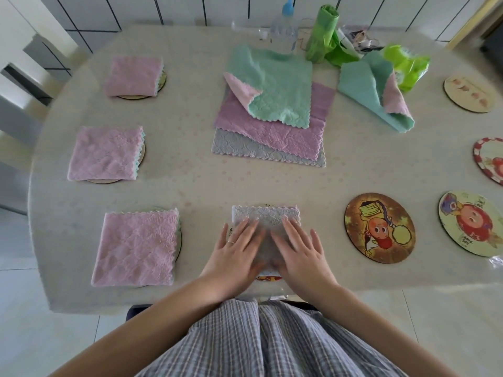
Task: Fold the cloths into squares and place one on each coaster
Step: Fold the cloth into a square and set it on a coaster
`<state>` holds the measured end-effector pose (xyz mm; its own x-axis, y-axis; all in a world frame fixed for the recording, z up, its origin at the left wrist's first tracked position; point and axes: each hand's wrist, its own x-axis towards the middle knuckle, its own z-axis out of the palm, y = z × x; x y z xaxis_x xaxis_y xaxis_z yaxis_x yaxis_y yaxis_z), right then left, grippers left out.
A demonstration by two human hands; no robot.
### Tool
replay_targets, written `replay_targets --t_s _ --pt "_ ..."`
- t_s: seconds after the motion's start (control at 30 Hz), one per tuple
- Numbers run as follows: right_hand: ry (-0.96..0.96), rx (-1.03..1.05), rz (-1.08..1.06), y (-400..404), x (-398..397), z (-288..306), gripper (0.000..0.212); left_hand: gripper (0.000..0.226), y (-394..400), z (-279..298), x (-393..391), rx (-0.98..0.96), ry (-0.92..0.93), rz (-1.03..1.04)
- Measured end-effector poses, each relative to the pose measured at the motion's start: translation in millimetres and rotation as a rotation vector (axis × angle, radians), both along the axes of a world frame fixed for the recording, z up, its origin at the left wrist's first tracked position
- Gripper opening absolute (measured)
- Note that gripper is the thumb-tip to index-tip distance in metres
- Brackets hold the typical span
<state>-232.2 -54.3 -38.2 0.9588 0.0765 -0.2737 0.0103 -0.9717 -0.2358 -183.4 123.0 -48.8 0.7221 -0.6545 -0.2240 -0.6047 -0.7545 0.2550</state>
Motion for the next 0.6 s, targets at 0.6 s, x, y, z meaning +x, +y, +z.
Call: replay_targets --t_s 0.6 --pt "-0.148 0.267 -0.157 -46.9 37.8 10.4 0.028 0.022 -9.5 24.5 55.1 -0.331 0.138 0.343"
